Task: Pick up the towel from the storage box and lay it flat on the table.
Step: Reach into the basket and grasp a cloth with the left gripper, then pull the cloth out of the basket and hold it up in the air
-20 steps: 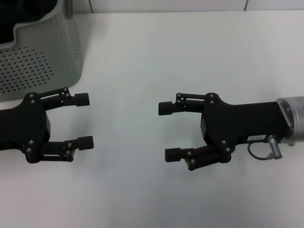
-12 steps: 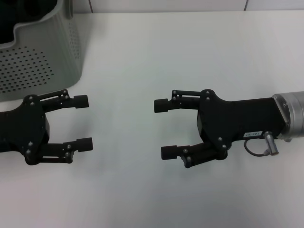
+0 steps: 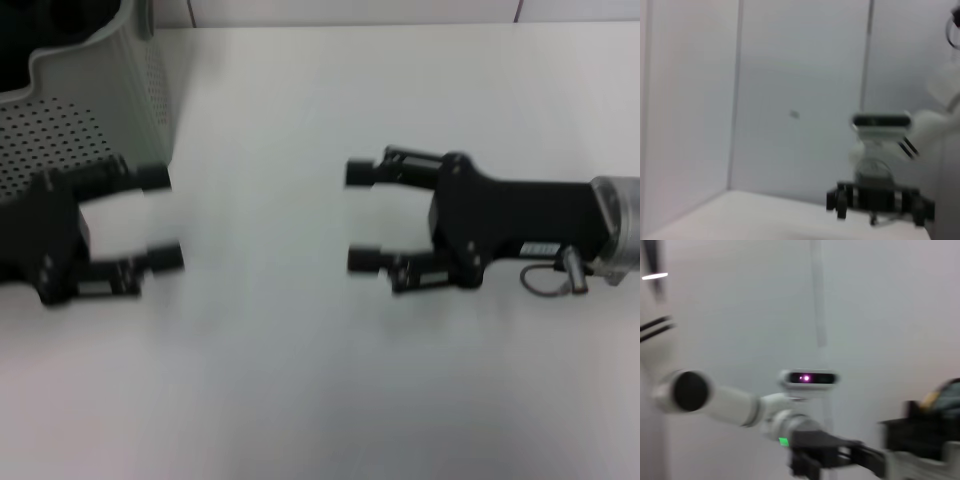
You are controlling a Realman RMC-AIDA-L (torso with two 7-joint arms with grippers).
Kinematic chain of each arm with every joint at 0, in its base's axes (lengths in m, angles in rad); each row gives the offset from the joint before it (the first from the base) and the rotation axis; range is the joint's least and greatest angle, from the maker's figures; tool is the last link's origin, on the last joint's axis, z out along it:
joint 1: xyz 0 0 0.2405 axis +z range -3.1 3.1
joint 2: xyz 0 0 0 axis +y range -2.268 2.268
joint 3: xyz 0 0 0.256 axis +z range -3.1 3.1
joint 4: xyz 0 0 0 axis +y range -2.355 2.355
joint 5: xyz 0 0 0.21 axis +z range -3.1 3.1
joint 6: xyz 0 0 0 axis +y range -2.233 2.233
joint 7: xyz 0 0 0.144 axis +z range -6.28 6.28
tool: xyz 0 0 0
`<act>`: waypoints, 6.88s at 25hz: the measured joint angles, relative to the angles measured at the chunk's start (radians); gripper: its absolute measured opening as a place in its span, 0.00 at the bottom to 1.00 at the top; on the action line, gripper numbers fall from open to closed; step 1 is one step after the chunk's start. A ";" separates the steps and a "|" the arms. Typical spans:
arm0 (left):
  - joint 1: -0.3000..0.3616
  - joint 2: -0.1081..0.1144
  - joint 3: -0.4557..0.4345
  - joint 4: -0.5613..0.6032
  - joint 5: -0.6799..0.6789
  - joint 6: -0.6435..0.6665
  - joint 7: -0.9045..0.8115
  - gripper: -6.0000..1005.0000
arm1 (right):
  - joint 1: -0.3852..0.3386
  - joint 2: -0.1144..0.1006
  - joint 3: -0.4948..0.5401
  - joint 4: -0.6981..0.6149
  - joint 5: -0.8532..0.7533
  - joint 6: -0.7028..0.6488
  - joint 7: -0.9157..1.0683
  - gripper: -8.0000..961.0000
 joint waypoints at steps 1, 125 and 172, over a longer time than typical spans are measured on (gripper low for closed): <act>-0.004 -0.002 -0.013 0.020 -0.014 0.000 -0.031 0.85 | -0.015 0.000 0.029 -0.001 0.000 0.020 0.012 0.89; -0.079 0.179 0.425 0.488 -0.691 0.031 -0.447 0.06 | 0.295 -0.094 0.386 -0.257 -0.618 -0.074 0.150 0.85; -0.107 0.165 0.439 0.420 -0.651 0.028 -0.457 0.07 | 0.165 0.002 0.658 -0.542 -0.970 -0.151 0.238 0.22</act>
